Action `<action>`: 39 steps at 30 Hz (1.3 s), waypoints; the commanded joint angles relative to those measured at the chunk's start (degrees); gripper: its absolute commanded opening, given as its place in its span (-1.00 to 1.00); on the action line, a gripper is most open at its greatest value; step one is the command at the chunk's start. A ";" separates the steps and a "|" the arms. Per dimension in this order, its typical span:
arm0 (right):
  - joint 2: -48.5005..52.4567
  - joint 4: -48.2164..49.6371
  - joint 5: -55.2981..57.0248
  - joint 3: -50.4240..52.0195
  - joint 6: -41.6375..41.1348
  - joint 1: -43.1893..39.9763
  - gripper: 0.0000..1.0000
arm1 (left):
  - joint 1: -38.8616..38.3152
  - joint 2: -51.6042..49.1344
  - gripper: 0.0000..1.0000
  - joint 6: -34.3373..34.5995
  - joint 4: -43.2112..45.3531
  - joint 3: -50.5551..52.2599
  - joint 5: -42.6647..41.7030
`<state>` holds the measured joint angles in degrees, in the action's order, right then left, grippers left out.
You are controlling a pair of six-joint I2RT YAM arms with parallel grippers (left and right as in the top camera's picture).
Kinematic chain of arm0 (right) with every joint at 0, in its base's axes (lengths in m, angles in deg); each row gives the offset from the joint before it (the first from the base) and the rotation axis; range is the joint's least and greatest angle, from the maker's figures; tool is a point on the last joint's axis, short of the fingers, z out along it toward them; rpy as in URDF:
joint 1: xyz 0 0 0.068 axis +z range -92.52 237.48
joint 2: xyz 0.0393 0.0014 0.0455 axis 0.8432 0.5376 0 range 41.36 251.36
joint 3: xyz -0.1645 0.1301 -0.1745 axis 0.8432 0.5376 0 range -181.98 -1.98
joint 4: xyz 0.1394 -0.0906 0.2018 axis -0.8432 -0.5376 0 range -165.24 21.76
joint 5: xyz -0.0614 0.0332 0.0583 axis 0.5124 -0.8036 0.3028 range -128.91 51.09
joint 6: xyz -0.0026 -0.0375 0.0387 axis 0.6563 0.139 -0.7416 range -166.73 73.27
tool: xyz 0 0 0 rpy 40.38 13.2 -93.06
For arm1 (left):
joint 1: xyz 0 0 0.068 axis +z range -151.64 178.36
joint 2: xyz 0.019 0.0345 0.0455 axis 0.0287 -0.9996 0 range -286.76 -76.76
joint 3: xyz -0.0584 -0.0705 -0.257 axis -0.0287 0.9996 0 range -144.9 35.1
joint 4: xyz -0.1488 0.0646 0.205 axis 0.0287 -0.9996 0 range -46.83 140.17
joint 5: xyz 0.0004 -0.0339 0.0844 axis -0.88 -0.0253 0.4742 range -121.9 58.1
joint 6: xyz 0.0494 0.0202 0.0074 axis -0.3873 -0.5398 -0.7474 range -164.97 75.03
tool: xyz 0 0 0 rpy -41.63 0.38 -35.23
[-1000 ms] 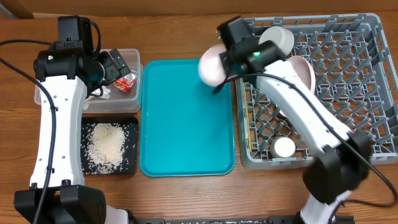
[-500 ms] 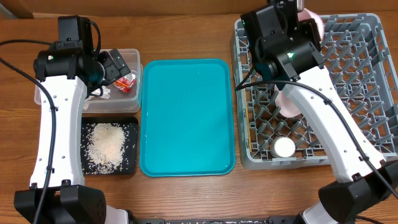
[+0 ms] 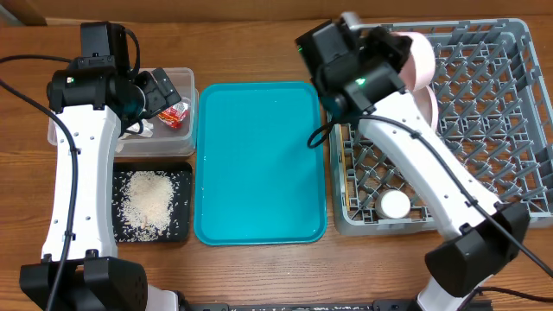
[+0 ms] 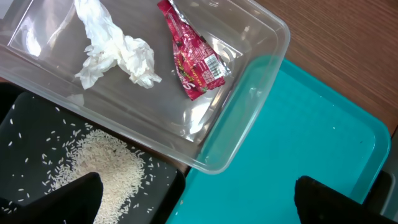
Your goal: Sort waste into correct bins and load items into the dishwasher
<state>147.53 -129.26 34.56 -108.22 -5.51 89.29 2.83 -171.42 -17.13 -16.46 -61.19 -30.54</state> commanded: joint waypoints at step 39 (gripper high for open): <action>15.32 0.96 -6.03 3.93 6.25 -2.43 -0.92 | -0.37 0.26 1.00 -1.25 0.00 -0.46 0.55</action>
<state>162.64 -128.84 31.87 -104.48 2.73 86.74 2.83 -171.42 -17.11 -16.46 -61.19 -30.56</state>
